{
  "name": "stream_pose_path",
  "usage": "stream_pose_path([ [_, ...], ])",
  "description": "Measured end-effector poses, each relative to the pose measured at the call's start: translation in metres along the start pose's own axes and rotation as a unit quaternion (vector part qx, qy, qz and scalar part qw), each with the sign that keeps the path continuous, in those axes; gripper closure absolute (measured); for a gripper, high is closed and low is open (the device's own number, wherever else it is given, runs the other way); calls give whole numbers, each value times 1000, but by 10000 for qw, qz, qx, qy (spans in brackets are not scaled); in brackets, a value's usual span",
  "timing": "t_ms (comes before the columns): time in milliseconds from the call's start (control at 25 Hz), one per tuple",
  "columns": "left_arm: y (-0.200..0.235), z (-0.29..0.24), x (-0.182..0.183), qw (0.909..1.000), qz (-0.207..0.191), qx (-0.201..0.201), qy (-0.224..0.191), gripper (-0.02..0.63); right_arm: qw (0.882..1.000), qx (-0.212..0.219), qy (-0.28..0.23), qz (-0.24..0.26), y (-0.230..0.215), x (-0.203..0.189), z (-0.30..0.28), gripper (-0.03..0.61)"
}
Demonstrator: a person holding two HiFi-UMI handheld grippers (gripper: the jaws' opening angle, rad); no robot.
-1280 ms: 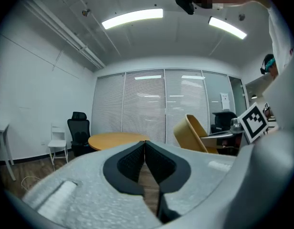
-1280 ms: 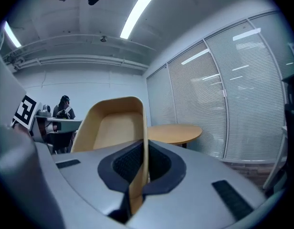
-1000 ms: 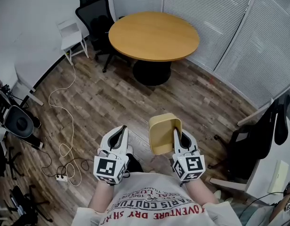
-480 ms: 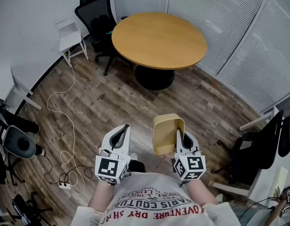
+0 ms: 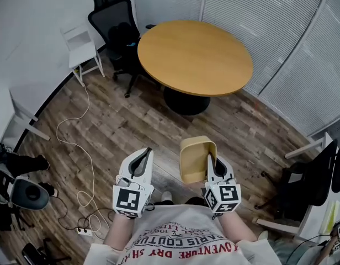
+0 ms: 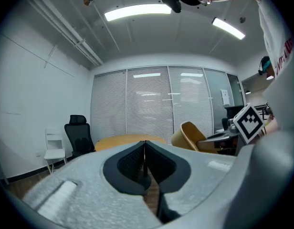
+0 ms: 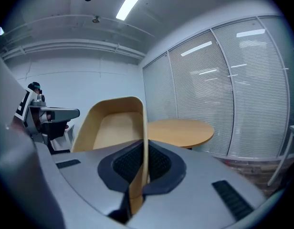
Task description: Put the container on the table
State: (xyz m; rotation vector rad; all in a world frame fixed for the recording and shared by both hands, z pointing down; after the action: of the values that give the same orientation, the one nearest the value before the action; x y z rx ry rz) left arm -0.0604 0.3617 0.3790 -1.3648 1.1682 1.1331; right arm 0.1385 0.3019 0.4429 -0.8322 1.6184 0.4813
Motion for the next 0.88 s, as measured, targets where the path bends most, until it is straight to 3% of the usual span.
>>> stream_pose_path([
  [400, 38, -68, -19, 9996, 169, 91, 189, 603, 9997, 94, 235, -12, -23, 3, -78, 568],
  [880, 50, -234, 14, 9985, 150, 499, 157, 603, 9976, 660, 182, 67, -130, 68, -221, 567],
])
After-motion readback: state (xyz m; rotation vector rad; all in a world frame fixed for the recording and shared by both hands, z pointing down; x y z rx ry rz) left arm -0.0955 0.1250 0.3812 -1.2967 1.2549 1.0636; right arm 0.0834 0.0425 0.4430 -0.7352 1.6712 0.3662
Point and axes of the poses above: the fingertips, and each gripper's own axes: z backward along the fingers, y to its left, x out of its top, the point moved 2 cm from there along z, backward along the fingers, and after that the axes turned 9 degrees about x, right-handed, at the moved point
